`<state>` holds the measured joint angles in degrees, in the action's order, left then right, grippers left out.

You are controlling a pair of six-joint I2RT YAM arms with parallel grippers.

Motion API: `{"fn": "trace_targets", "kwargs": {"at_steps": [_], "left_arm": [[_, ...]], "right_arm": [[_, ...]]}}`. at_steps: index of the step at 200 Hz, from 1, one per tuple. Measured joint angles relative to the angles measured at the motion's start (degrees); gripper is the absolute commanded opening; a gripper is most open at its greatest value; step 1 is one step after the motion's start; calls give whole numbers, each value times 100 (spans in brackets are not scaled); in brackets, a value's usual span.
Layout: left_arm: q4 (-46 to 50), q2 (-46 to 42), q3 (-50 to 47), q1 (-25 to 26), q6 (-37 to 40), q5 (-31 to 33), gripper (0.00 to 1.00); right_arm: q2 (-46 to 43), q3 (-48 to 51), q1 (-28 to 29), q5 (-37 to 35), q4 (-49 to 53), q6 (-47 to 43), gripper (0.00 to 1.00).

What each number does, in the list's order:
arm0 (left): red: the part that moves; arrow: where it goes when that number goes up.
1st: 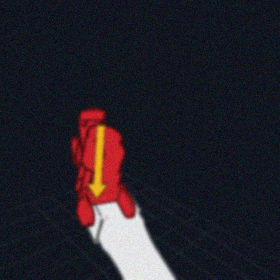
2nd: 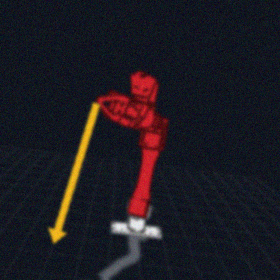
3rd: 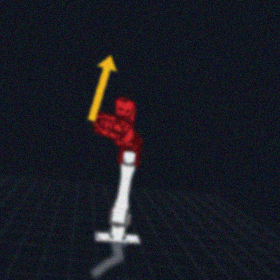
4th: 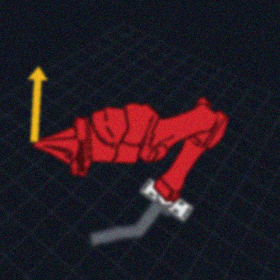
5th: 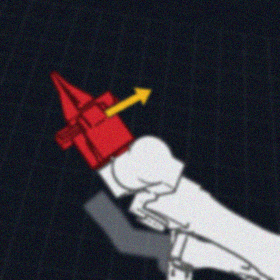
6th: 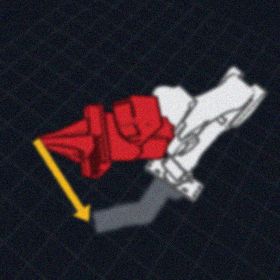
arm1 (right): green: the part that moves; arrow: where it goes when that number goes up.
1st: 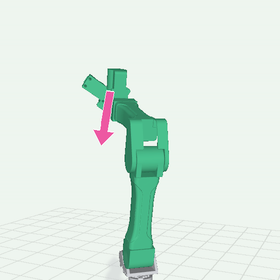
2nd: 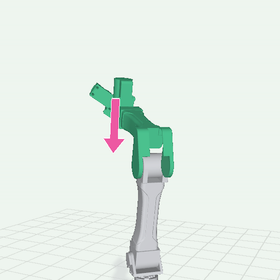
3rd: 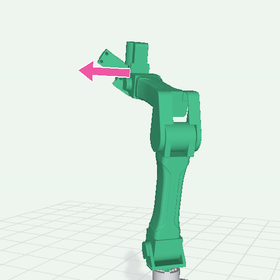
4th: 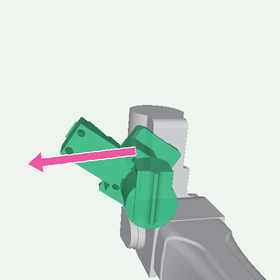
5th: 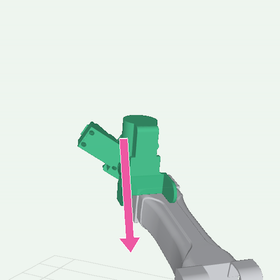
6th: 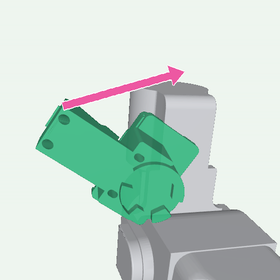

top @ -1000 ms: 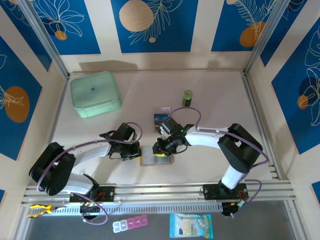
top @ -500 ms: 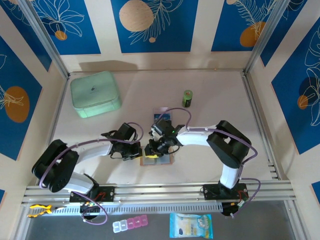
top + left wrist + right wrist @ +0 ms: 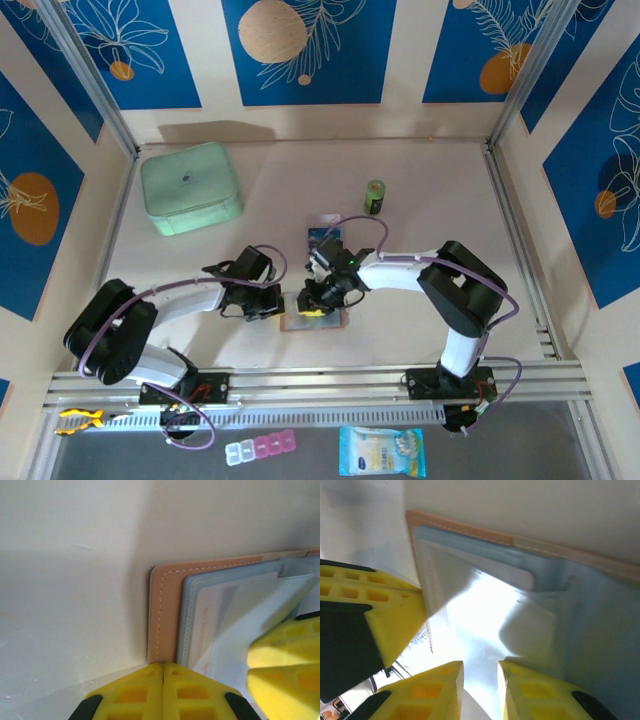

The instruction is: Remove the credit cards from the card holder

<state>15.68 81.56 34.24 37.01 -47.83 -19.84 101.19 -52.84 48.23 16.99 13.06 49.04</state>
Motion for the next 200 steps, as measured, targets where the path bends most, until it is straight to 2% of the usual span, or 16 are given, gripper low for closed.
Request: {"fn": "trace_targets", "kwargs": {"at_steps": [60, 99, 135, 200], "left_arm": [[157, -398, 0, -2, -7, 109, 4], [-46, -894, -4, -2, -317, 68, 19], [-584, -868, -118, 2, -632, -140, 25], [-999, -345, -240, 7, -850, -269, 27]], "right_arm": [[-24, 393, -214, 546, -555, -166, 25], [-9, 660, -299, 824, -1071, -140, 24], [20, 898, -422, 1180, -1576, -31, 24], [72, 1023, -485, 1394, -1943, 66, 24]]}}
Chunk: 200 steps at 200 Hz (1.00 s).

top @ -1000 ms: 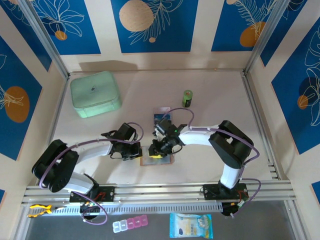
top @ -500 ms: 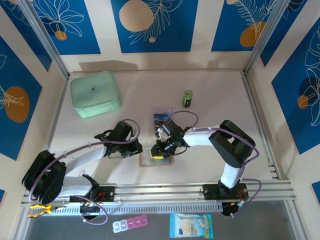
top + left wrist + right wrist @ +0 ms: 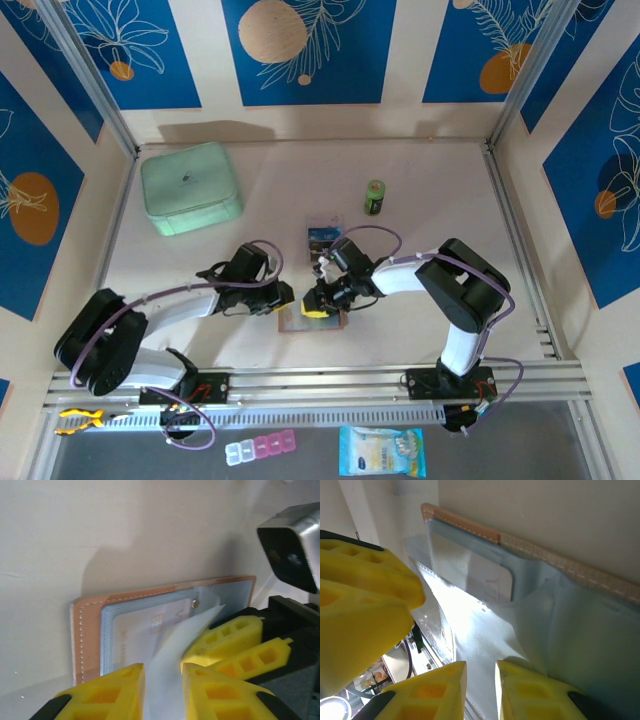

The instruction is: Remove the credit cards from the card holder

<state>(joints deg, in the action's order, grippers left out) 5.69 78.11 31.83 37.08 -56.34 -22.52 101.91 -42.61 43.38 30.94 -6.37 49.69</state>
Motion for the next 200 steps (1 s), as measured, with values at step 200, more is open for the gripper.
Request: {"fn": "trace_targets", "kwargs": {"at_steps": [200], "left_arm": [[-367, -42, -103, 72, -234, -299, 27]], "right_arm": [[-1119, -114, -2, -651, 1029, 92, 25]]}}
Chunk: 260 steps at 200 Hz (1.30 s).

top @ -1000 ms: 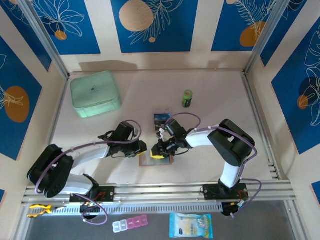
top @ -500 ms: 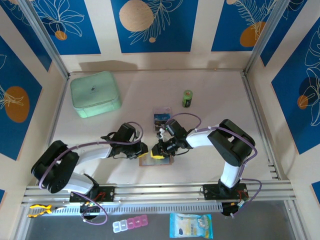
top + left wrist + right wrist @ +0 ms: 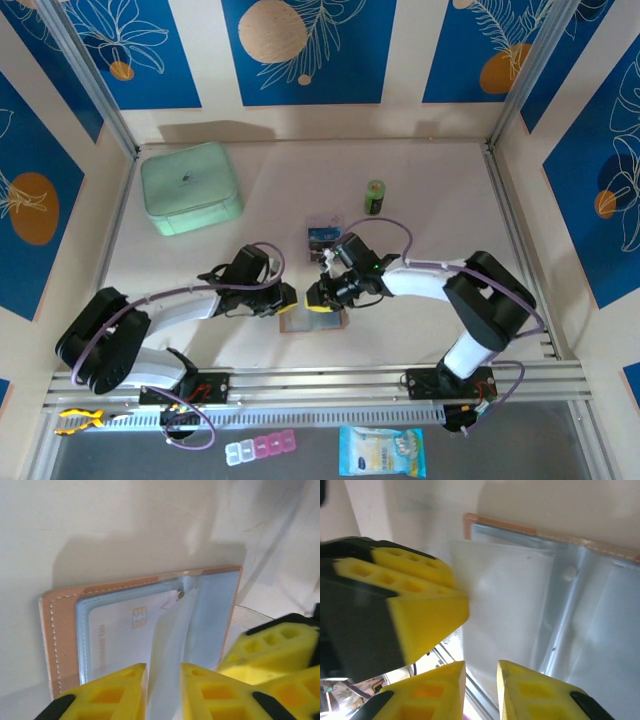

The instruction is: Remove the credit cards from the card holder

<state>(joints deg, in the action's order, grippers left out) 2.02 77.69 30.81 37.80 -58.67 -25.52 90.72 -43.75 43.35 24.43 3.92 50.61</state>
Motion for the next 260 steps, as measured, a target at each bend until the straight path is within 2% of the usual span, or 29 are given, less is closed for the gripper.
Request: {"fn": "trace_targets", "kwargs": {"at_steps": [44, 91, 188, 260], "left_arm": [[173, -33, 315, 98, 2, -2, 36], [188, 334, 804, 365, 2, -2, 43], [13, 1711, 1790, 918, 2, -116, 49], [-332, 2269, 1851, 960, 0, -216, 48]], "right_arm": [[-896, -341, -142, -632, 1005, -157, 26], [-1471, -337, -452, -894, 1626, -238, 26], [-2498, 72, -721, -1075, 2188, -256, 32], [-2767, 157, -798, -1097, 2376, -256, 32]]}}
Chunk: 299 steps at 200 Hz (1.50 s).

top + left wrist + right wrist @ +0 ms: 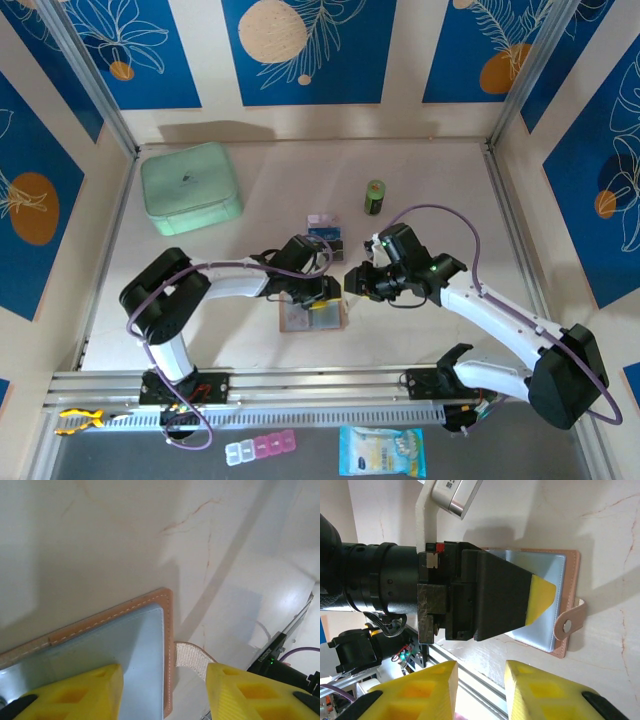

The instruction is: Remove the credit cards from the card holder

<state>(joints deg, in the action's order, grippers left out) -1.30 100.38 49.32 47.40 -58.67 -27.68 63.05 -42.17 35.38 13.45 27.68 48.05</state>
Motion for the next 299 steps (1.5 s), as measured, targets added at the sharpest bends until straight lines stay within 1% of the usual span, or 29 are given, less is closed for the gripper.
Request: {"fn": "trace_targets", "kwargs": {"at_steps": [58, 91, 135, 175, 198, 222, 299], "left_arm": [[-33, -33, 0, 2, 2, 17, 46], [223, -503, -9, -26, 68, 243, 45], [656, -1469, -245, -313, 267, 546, 40], [981, -1939, -798, -649, 369, 691, 34], [1099, -2118, -1099, -763, 372, 702, 28], [1165, -2273, -1318, -844, 367, 719, 26], [1156, -2319, -1644, -953, 369, 717, 21]], "right_arm": [[17, 22, 0, 13, -4, 7, 31], [201, 35, 72, 81, -153, 68, 30], [831, 35, 409, 223, -540, 175, 28], [1550, -48, 785, 330, -883, 264, 26], [1982, -258, 977, 382, -1014, 304, 26], [2363, -511, 1115, 433, -1130, 302, 26], [3244, -612, 1145, 428, -1314, 212, 23]]}}
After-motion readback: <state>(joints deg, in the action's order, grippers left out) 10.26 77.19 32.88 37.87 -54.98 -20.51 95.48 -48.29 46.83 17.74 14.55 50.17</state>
